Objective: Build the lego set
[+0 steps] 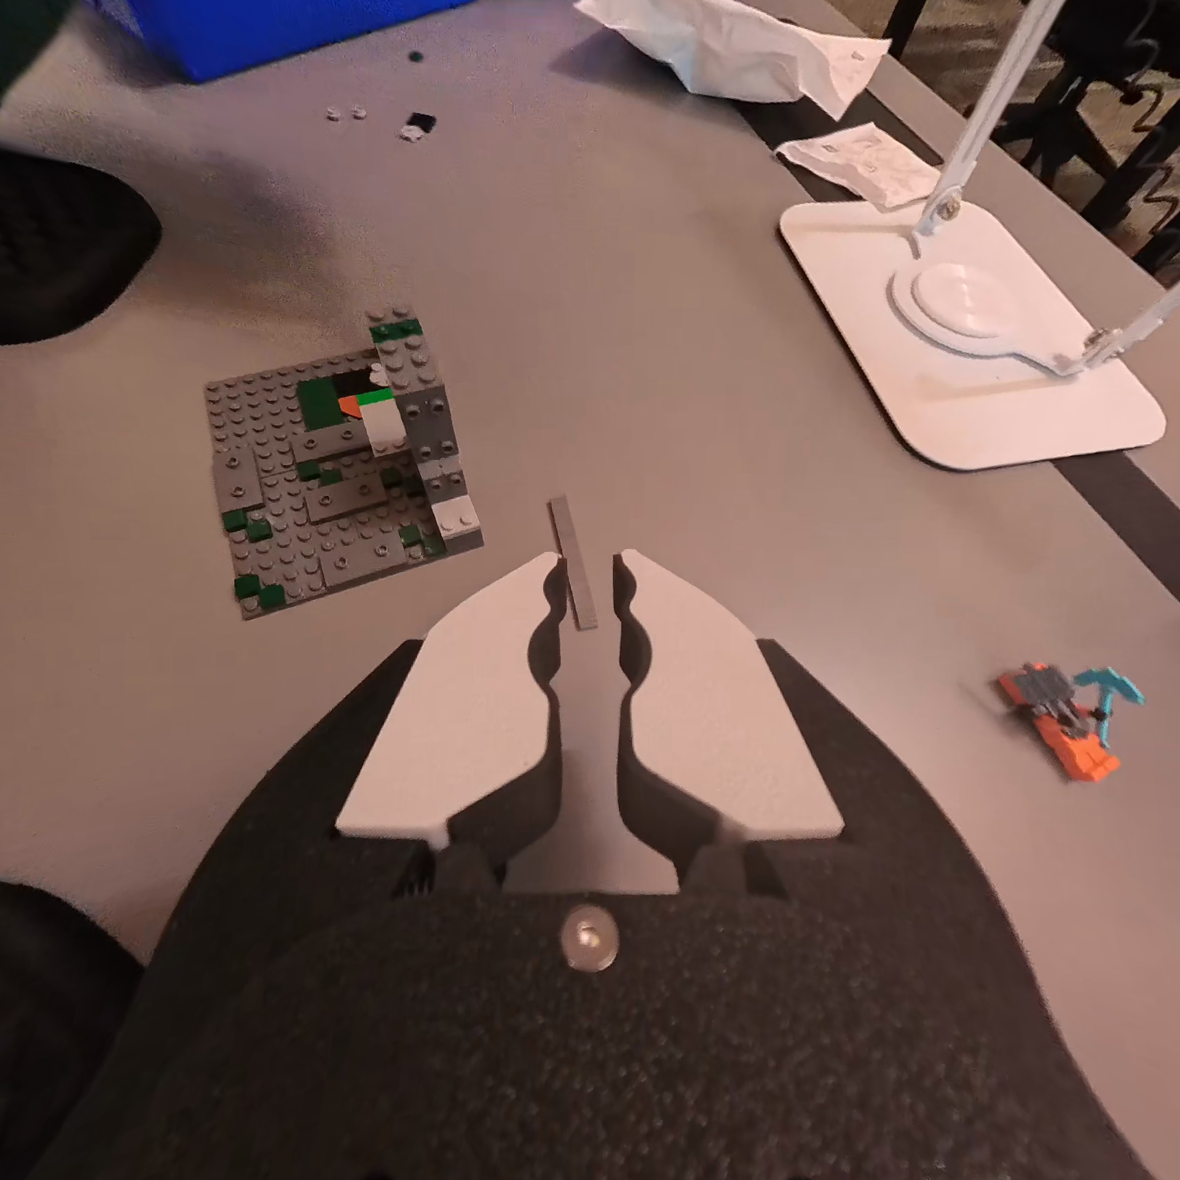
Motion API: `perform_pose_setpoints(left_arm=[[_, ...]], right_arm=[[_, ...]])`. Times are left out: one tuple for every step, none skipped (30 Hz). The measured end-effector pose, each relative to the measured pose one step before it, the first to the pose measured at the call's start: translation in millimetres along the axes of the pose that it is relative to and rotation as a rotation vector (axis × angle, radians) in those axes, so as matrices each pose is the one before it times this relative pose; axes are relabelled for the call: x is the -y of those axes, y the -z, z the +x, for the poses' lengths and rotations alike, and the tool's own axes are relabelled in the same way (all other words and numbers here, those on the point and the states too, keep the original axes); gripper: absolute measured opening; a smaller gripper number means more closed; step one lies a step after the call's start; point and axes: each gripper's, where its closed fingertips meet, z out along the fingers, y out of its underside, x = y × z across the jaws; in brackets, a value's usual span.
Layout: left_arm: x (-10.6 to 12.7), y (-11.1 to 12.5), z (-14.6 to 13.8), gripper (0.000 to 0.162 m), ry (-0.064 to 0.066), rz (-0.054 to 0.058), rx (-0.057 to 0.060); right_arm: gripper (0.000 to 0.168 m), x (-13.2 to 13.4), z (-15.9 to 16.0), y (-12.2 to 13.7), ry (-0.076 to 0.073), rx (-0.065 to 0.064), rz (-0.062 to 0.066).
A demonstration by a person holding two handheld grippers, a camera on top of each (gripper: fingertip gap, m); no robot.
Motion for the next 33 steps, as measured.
perform_pose_setpoints(left_arm=[[4.85, 23.97, -7.64, 0.015, 0.0059, 0.0195, 0.0488], [2.89, 25.05, -10.23, 0.015, 0.01, 0.0149, 0.0492], [0.25, 25.45, -13.56, 0.015, 0.0165, 0.0088, 0.0562], [-3.26, 25.31, -16.77, 0.015, 0.0175, -0.0006, 0.0613], [-7.5, 24.56, -19.43, 0.015, 0.0228, -0.0136, 0.0626], [-11.13, 23.27, -22.22, 0.015, 0.027, -0.02, 0.0682], [-14.83, 20.7, -23.35, 0.015, 0.0334, -0.0259, 0.0646], [-19.37, 16.69, -22.52, 0.015, 0.0449, -0.0415, 0.0513], [-22.47, 12.79, -22.81, 0.015, 0.0465, -0.0481, 0.053], [-24.96, 8.67, -22.92, 0.015, 0.0431, -0.0536, 0.0566], [-27.0, 4.2, -21.2, 0.014, 0.0478, -0.0613, 0.0492], [-25.65, 0.24, -18.08, 0.015, 0.0527, -0.0517, 0.0357], [-22.8, -2.83, -13.9, 0.015, 0.0608, -0.038, 0.0169], [-20.28, -4.89, -10.03, 0.015, 0.0605, -0.0329, 0.0053], [-17.16, -5.94, -8.43, 0.015, 0.0443, -0.0265, 0.0133], [-14.52, -6.6, -6.46, 0.015, 0.0291, -0.0258, 0.0191], [-11.39, -6.59, -3.54, 0.015, 0.0213, -0.0219, 0.0132], [-7.95, -6.33, -2.03, 0.015, 0.0188, -0.014, 0.0111], [-5.84, -5.79, -1.83, 0.015, 0.0128, -0.0121, 0.014], [-4.66, -5.19, -2.75, 0.015, 0.0033, -0.0154, 0.0209], [-3.11, -4.64, -3.24, 0.015, -0.0005, -0.0129, 0.0253], [-1.75, -4.29, -2.67, 0.015, 0.0006, -0.0073, 0.019], [-1.44, -3.99, -1.34, 0.015, 0.005, -0.008, 0.0082], [-2.1, -4.06, -0.93, 0.015, 0.0057, -0.0136, 0.003], [-1.76, -3.61, -1.72, 0.015, -0.0011, -0.0105, 0.0076], [-1.16, -3.12, -2.03, 0.015, -0.0042, -0.0067, 0.0104], [-1.1, -2.6, -1.77, 0.015, -0.0032, -0.0054, 0.009], [-1.19, -2.03, -1.06, 0.015, 0.0037, -0.0078, 0.0041], [-0.47, -0.88, -0.38, 0.015, 0.003, -0.0041, 0.0009], [1.56, 0.96, -0.93, 0.019, 0.0033, 0.0083, 0.0084], [2.66, 2.62, -0.66, 0.027, -0.0007, 0.0148, 0.0089], [2.71, 3.62, -0.16, 0.028, -0.0035, 0.0127, 0.0045], [2.65, 4.06, 1.34, 0.029, -0.0056, 0.012, -0.0042]], right_arm=[[0.013, 2.04, -0.43, -1.85, 0.0052, 0.0047, -0.0009], [0.013, 2.27, -0.7, -1.76, 0.0064, 0.005, -0.0007], [0.013, 2.57, -0.84, -1.6, 0.0069, 0.005, -0.0005], [0.013, 2.45, -0.8, -1.32, 0.0074, 0.0043, -0.0014], [0.013, 2.17, -0.66, -1.01, 0.0081, 0.0032, -0.0025], [0.013, 2.04, -0.6, -0.51, 0.0081, 0.0018, -0.0021], [0.013, 1.96, -0.63, -0.14, 0.0063, 0.001, -0.0004], [0.013, 1.66, -0.45, 0.27, 0.0035, 0.0009, 0.0012], [0.013, 1.43, -0.33, 0.29, 0.0014, 0.0005, 0.0017], [0.013, 0.97, -0.28, 0.24, 0.0004, -0.0001, 0.0015], [0.013, 0.63, -0.35, 0.12, 0.0001, 0.0, 0.0008], [0.013, 0.34, -0.25, -0.08, -0.0002, 0.0002, 0.0003], [0.013, 0.18, -0.36, -0.42, -0.0007, 0.0005, 0.0], [0.013, 0.05, -0.38, -0.66, -0.0012, 0.0013, -0.0003], [0.013, 0.04, -0.24, -0.94, -0.0012, 0.0014, -0.0009], [0.013, 0.26, -0.27, -1.17, -0.0008, 0.0012, -0.0016], [0.013, 0.35, -0.37, -1.21, 0.0, 0.0018, -0.0024], [0.013, 0.69, -0.57, -1.33, 0.0014, 0.0022, -0.0026], [0.013, 1.08, -0.51, -1.05, 0.0031, 0.002, -0.0031], [0.013, 1.11, -0.39, -0.79, 0.0043, 0.0017, -0.0036], [0.013, 1.26, -0.48, -0.55, 0.004, 0.0014, -0.0031], [0.013, 1.26, -0.39, -0.35, 0.0025, 0.0017, -0.0027], [0.013, 1.11, -0.49, 0.01, 0.002, 0.0016, -0.0018], [0.013, 0.73, -0.72, 0.03, 0.0021, 0.0011, -0.0008], [0.013, 0.14, -0.92, 0.22, 0.001, 0.0009, -0.0008], [0.013, -0.55, -0.82, 0.2, -0.0009, 0.0003, -0.0002], [0.013, -1.15, -0.78, 0.35, -0.0025, -0.0006, 0.0011], [0.013, -1.48, -0.69, 0.32, -0.0042, -0.0007, 0.0016], [0.013, -2.06, -0.57, 0.38, -0.0056, -0.0006, 0.0011], [0.013, -2.33, -0.45, 0.34, -0.0058, -0.0007, 0.0006], [0.013, -2.35, -0.25, 0.54, -0.0056, -0.0013, 0.0007], [0.013, -2.1, -0.06, 0.61, -0.0057, -0.0015, 0.0016], [0.013, -1.68, 0.06, 0.63, -0.006, -0.0009, 0.0025]])
